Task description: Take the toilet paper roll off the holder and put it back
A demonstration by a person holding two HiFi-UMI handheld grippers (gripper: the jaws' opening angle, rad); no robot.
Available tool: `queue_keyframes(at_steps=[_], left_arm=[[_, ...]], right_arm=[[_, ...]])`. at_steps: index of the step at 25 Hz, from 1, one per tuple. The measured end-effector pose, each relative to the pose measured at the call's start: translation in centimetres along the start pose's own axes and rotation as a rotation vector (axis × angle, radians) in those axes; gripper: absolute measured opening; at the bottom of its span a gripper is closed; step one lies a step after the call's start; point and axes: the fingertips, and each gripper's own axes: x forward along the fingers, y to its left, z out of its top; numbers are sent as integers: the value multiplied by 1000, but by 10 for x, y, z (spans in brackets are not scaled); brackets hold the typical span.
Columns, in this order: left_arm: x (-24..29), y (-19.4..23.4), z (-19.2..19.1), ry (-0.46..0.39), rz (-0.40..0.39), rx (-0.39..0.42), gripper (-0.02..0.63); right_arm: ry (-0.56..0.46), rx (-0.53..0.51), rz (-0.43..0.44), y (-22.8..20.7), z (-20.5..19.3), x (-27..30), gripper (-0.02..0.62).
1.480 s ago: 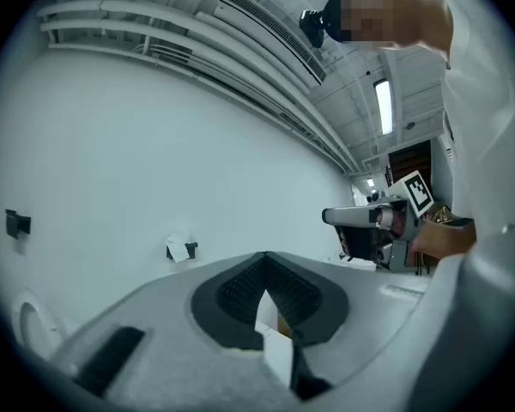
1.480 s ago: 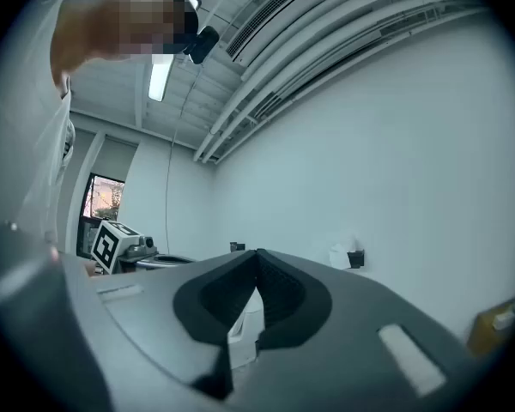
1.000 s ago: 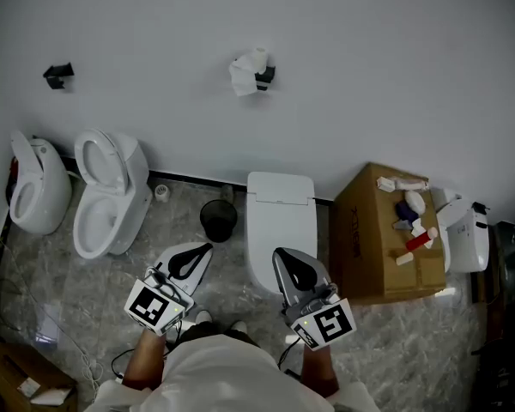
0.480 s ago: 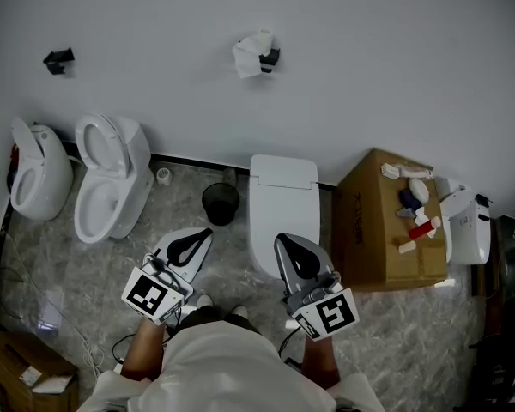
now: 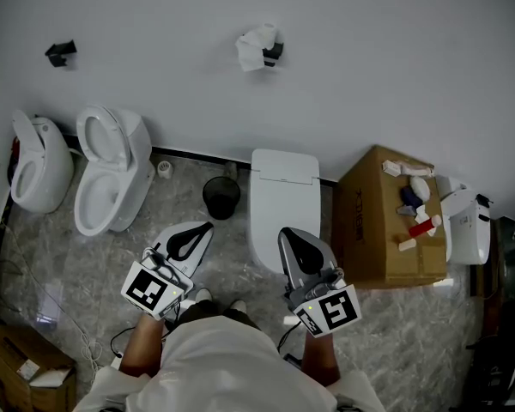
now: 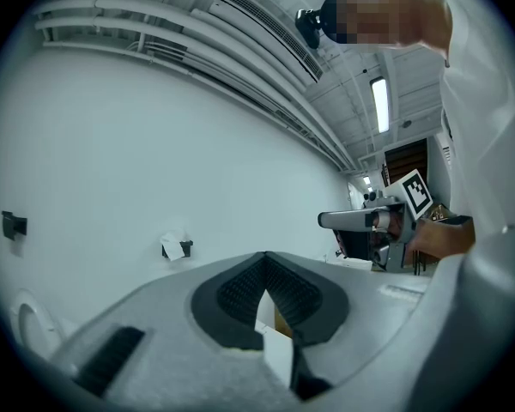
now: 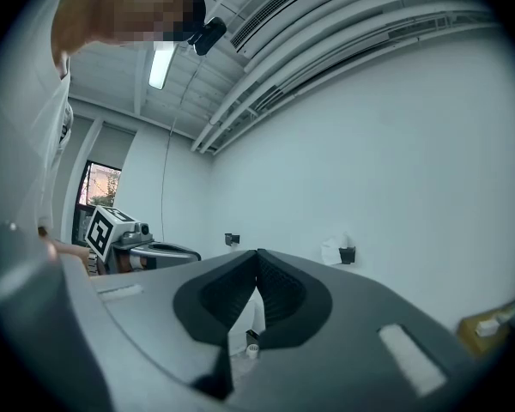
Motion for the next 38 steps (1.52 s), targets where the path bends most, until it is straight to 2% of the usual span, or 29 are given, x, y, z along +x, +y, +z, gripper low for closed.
queue_keyframes(at_steps=[31,38], left_arm=[[28,-18,-17,59,62,1,0],[28,-21,-20,68,50,1,-2]], right_arm=[[25,67,24,-39,-29,-18,5],[27,66,22,-39,-31,-19,5]])
